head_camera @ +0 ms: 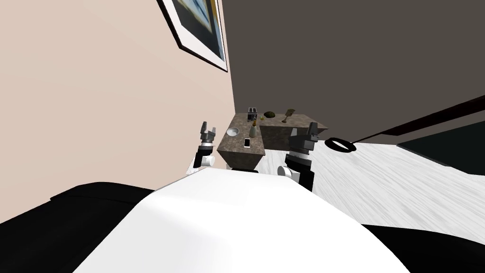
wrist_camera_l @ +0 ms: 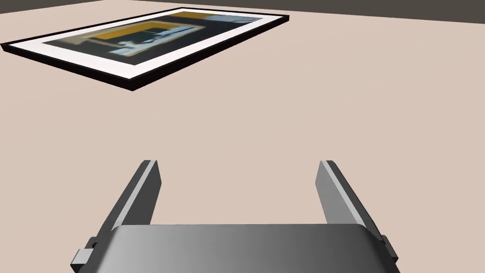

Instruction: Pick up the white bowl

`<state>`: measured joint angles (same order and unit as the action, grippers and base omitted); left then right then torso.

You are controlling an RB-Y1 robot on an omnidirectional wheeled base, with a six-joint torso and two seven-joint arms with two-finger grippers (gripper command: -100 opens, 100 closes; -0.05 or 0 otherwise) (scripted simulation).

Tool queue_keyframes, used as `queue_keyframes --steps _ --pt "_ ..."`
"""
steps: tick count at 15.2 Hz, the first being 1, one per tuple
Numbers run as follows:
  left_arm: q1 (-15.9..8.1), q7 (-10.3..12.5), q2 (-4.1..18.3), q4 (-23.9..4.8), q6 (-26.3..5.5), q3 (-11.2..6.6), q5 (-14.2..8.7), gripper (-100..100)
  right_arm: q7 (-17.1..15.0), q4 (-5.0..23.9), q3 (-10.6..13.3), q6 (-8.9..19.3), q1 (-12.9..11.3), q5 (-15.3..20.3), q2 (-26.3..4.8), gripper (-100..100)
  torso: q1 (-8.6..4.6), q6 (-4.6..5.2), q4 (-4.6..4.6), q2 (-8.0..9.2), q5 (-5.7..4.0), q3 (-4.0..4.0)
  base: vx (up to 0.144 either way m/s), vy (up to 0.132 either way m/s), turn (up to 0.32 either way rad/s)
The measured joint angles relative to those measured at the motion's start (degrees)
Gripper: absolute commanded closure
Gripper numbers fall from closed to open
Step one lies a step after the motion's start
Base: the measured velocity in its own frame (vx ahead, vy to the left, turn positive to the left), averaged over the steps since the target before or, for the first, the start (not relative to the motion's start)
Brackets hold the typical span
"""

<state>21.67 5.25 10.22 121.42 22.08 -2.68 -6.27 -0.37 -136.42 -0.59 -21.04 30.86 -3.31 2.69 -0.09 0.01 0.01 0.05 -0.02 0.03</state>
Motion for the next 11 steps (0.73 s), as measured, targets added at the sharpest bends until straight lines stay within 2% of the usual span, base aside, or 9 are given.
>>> queue_keyframes --steps 3,7,11 --pt "-1.5 0.2 2.0 -1.4 -2.7 -0.21 -0.5 -100 0.0 0.0 0.0 0.0 0.0 0.0 0.0 0 0.02 0.0 -0.01 -0.02 0.01 -0.01 -0.012 -0.021 -0.016" --pt "-5.0 -0.3 4.4 -5.0 -7.1 0.4 -0.8 -100 0.0 0.0 0.0 0.0 0.0 0.0 0.0 0 -0.02 0.0 -0.01 -0.02 0.0 -0.01 -0.016 -0.028 -0.021" --pt "-9.4 -0.1 7.5 -9.6 -12.1 0.2 -1.8 -100 0.0 0.0 0.0 0.0 0.0 0.0 0.0 0 -0.04 0.0 0.0 -0.01 -0.01 -0.01 -0.018 -0.032 -0.023"
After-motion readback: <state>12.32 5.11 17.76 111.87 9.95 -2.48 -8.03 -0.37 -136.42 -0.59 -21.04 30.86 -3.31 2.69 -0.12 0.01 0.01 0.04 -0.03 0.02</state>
